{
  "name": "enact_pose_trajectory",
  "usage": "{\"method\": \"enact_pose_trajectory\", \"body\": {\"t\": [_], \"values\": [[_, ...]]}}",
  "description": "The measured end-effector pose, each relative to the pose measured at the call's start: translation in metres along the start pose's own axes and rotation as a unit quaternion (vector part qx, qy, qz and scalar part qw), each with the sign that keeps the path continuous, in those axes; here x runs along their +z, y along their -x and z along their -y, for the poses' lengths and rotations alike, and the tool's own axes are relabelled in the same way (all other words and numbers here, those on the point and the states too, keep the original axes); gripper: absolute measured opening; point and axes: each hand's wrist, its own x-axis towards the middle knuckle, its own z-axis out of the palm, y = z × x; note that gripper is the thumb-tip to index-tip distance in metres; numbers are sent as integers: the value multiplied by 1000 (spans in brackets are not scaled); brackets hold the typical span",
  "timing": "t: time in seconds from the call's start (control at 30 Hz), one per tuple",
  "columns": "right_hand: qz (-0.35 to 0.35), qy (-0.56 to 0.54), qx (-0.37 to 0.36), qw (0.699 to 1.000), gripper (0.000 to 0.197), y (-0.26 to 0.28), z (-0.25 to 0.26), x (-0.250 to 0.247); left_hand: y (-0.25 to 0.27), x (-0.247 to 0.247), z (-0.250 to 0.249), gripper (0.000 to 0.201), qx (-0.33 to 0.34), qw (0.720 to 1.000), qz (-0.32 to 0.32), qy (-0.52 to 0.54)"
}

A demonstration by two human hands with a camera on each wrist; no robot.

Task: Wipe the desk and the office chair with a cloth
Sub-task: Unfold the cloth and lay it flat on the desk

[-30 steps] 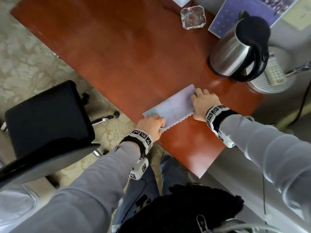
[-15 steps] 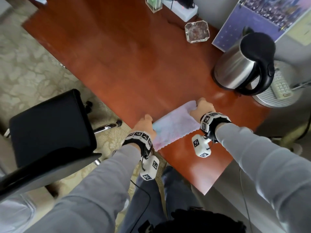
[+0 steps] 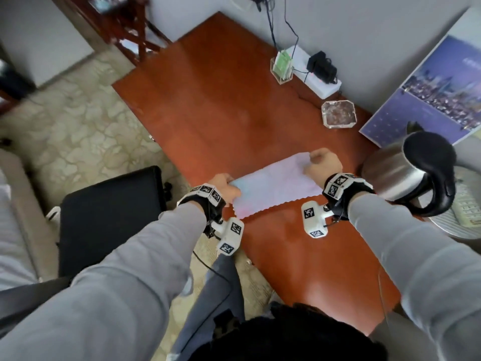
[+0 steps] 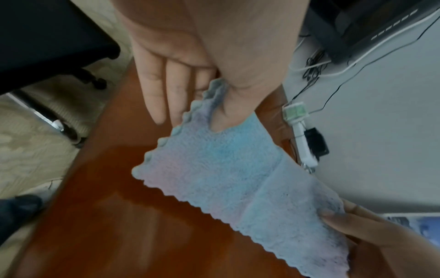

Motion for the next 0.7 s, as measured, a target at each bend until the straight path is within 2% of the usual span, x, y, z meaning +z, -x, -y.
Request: {"method": "enact_pose_trajectory", "body": {"t": [0.17,0.3,0.53,0.7], "values": [[24,-14,-64,998,31,-49,85,30,-61,-78,-24,26,28,998,-41,49],[28,-15,-90,995,36,-104,151,75,-134,-146,-26,27,27,995,-39,91],[70,65,-95,991,66,-216,293,173,-258,-283,-18,25,-26,985,-44,162],[114,93,-124,981,73,-291,376,226,-335,-358,-4,17,-38,970,-114,210]]}}
